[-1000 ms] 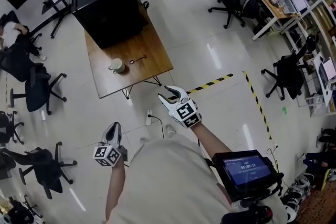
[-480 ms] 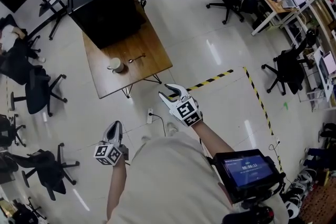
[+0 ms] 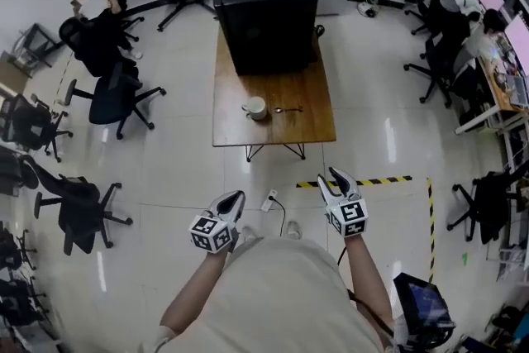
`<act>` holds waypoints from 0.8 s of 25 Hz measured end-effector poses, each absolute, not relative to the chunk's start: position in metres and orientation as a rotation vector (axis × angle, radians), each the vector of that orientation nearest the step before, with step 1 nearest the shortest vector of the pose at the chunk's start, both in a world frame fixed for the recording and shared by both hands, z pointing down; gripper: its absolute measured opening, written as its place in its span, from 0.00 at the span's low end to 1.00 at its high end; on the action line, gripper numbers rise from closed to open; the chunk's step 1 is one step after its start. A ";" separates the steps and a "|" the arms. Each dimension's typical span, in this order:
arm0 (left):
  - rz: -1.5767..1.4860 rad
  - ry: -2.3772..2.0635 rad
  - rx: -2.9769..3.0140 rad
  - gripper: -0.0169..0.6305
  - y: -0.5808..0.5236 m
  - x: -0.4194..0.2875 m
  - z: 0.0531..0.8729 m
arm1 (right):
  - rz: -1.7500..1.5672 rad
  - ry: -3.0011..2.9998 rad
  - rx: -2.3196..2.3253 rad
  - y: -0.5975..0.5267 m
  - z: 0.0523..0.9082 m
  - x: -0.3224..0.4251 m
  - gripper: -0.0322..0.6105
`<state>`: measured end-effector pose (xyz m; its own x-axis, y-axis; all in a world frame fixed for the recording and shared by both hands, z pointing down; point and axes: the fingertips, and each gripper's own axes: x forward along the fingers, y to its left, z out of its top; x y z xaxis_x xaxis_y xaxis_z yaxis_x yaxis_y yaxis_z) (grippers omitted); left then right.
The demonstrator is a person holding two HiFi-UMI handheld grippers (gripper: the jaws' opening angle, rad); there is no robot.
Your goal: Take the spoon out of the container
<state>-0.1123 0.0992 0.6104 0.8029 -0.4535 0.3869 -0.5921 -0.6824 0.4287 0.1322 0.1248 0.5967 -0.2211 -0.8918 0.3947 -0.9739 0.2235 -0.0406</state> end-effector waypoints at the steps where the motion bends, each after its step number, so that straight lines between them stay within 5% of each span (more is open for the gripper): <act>1: 0.340 -0.776 2.435 0.03 0.102 -0.113 0.612 | 0.423 -2.213 1.742 0.128 0.602 0.131 0.29; 20: 0.276 -0.879 2.455 0.03 0.119 -0.089 0.595 | 0.438 -2.268 1.720 0.154 0.611 0.165 0.27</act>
